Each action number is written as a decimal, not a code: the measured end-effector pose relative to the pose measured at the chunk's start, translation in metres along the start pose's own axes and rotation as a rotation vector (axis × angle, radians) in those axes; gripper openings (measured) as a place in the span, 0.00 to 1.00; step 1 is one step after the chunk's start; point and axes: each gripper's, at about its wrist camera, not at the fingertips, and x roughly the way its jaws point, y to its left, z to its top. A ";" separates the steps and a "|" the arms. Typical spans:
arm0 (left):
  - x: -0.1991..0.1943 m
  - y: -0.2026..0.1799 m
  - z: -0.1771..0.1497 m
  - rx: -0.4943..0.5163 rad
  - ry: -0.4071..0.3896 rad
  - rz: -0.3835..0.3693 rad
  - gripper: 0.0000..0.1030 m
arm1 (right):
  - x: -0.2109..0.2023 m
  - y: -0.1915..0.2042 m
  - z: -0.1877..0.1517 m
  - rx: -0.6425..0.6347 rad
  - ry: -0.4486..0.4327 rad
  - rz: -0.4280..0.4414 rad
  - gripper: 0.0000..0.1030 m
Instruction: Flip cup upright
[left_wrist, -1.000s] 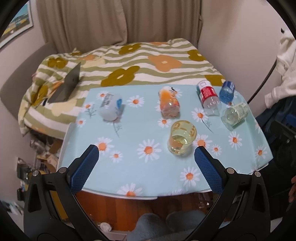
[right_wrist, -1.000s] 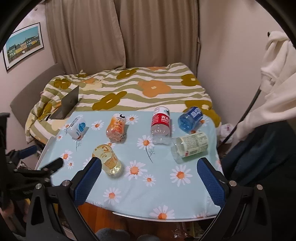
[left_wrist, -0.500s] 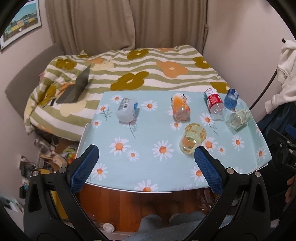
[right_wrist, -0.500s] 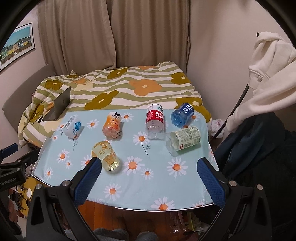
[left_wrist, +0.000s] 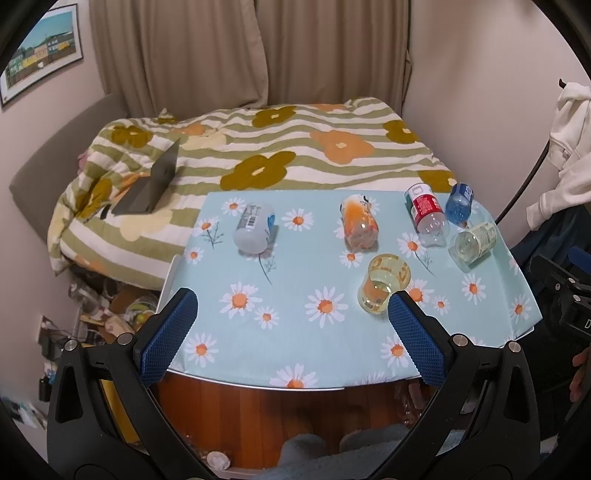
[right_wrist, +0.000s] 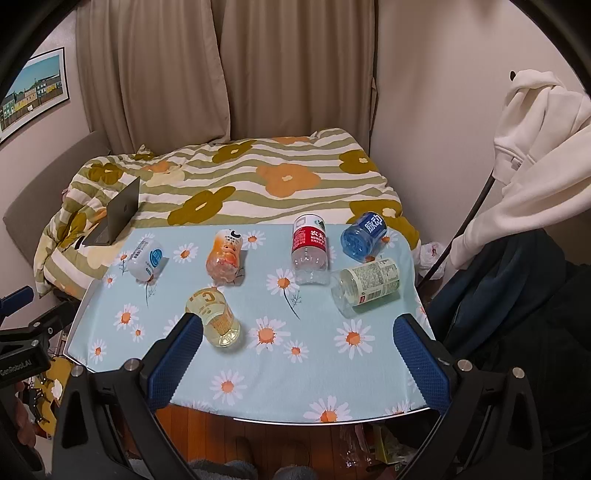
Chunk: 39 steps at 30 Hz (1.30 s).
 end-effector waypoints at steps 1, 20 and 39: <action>0.000 0.000 0.000 0.000 0.000 0.001 1.00 | 0.000 0.000 0.000 0.000 0.000 0.000 1.00; 0.000 -0.002 0.007 0.008 -0.001 -0.001 1.00 | 0.001 0.000 0.000 0.003 0.000 0.001 1.00; 0.004 0.001 0.014 0.009 -0.011 0.030 1.00 | 0.002 0.000 0.004 0.005 0.000 0.003 1.00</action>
